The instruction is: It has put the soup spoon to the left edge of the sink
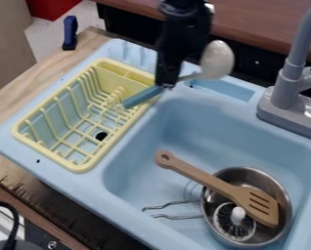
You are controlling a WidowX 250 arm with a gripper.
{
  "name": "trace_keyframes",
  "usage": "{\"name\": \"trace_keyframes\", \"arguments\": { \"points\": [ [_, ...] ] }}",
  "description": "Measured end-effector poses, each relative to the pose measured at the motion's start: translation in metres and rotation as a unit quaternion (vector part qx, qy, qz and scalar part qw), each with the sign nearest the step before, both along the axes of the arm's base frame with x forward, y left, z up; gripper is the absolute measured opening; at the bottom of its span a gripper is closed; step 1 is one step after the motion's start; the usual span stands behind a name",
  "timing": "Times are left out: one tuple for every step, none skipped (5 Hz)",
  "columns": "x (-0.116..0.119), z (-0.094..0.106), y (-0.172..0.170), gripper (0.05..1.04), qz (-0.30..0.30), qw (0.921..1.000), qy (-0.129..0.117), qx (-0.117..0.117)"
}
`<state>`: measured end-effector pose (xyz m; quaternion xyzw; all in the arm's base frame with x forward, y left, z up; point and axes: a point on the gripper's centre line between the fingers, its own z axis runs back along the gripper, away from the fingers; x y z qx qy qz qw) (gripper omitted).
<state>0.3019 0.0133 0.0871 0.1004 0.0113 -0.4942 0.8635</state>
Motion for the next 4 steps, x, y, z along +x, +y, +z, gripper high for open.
{"name": "trace_keyframes", "arguments": {
  "points": [
    [0.013,-0.005,-0.005,0.054,0.023,0.9996,0.005,0.016],
    [0.018,-0.01,-0.011,0.054,0.037,0.9987,0.002,0.037],
    [0.021,-0.016,-0.015,0.054,0.036,0.9981,0.005,0.05],
    [0.022,-0.021,-0.015,0.054,0.031,0.9981,0.01,0.053]
  ]
}}
